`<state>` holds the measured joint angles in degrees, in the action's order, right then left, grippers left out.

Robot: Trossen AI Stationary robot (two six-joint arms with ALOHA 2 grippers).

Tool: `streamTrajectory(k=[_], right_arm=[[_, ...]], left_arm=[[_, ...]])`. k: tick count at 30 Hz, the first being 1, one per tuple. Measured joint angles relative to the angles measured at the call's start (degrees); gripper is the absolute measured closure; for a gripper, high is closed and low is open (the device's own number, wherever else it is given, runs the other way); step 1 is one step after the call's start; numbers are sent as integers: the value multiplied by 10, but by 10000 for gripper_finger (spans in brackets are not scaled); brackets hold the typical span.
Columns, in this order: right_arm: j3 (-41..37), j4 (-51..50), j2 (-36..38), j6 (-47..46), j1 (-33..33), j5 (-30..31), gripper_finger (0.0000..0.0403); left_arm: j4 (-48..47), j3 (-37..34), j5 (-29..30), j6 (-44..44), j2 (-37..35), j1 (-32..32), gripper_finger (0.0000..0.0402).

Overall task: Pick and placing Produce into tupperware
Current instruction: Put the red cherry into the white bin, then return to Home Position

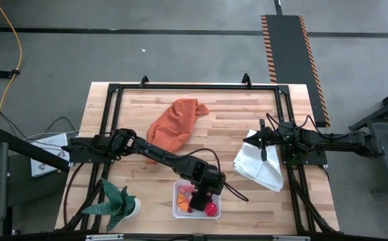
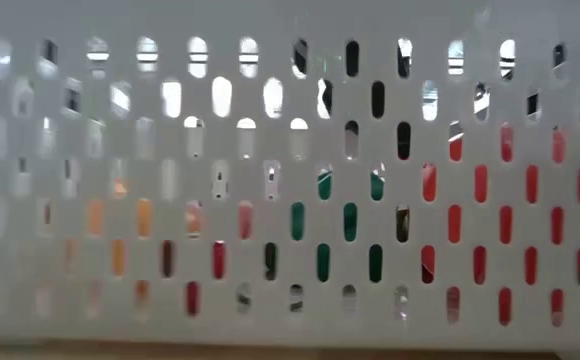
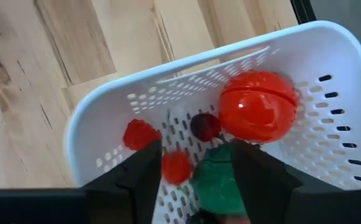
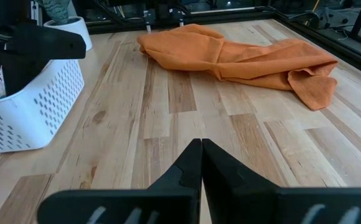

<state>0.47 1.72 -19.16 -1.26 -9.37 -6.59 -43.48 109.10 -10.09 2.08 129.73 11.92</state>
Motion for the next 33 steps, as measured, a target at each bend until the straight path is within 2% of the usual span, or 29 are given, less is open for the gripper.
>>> streamTrajectory(k=[4,7,14,20,25,33], right_arm=[[0,0,0,0,0,0,402],[0,0,0,0,0,0,402],[0,0,0,0,0,0,402],[0,0,0,0,0,0,402],[0,0,0,0,0,0,402],[0,0,0,0,0,0,402]], left_arm=[[0,0,1,9,0,0,188],[1,0,1,12,0,0,173],[2,0,-6,0,-1,0,170],[-35,35,-14,-4,-2,-4,172],[-92,94,-10,-22,-2,-16,212],[-208,217,-4,-63,-2,-34,347]])
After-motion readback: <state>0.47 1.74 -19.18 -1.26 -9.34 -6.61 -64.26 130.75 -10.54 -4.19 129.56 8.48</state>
